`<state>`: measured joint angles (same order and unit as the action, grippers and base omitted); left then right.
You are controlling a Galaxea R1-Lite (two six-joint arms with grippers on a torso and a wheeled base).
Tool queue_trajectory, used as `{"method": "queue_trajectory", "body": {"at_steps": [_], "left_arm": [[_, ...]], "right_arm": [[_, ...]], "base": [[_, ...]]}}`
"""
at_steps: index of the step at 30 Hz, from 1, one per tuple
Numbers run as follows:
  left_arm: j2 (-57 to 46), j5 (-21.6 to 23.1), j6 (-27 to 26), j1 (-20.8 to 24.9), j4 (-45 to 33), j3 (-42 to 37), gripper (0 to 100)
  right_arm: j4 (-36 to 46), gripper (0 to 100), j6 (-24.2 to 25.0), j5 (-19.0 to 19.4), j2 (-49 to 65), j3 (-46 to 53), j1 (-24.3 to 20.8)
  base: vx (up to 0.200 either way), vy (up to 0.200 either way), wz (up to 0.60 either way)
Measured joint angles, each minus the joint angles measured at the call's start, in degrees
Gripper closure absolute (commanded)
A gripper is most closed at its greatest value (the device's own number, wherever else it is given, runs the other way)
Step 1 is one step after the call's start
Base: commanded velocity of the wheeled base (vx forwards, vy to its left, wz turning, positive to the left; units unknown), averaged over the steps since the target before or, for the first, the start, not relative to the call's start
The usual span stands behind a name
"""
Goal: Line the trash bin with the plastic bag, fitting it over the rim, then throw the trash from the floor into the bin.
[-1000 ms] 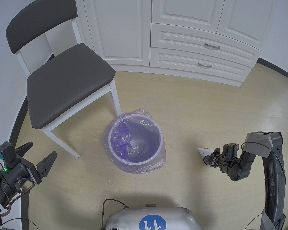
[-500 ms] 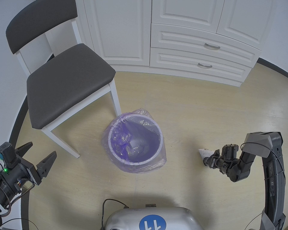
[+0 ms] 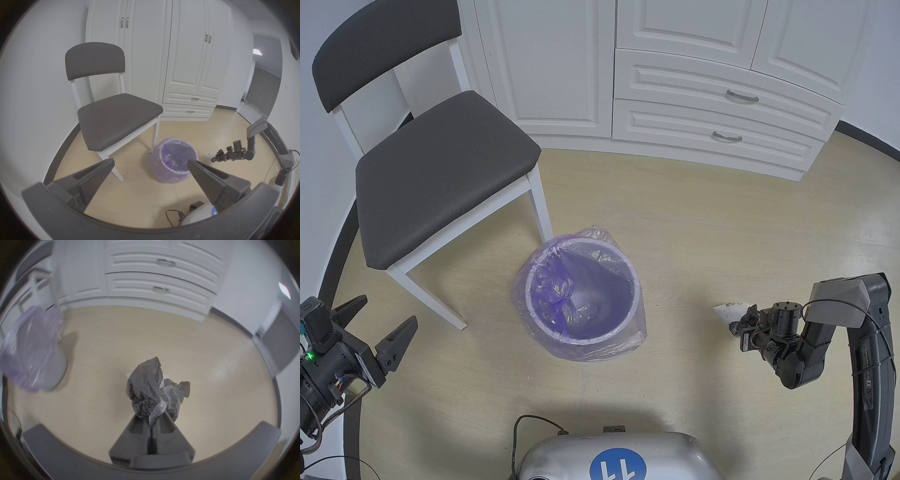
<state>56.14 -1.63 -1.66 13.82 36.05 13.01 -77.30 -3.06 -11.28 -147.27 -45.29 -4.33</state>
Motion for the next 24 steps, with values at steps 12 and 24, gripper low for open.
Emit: {"method": "queue_trajectory", "body": {"at_steps": [12,24], "left_arm": [[-2.0,0.0,-1.4,0.1,-0.3,0.3,0],[-3.7,0.0,-3.8,-0.1,0.0,1.7,0]], "right_arm": [[-10.1,100,-19.3,10.0,19.3,25.3,-4.1],[-11.6,100,-23.4,13.1,41.5,37.3,-18.1]], "base": [[0.000,0.000,0.00],[0.000,0.000,0.00]]}}
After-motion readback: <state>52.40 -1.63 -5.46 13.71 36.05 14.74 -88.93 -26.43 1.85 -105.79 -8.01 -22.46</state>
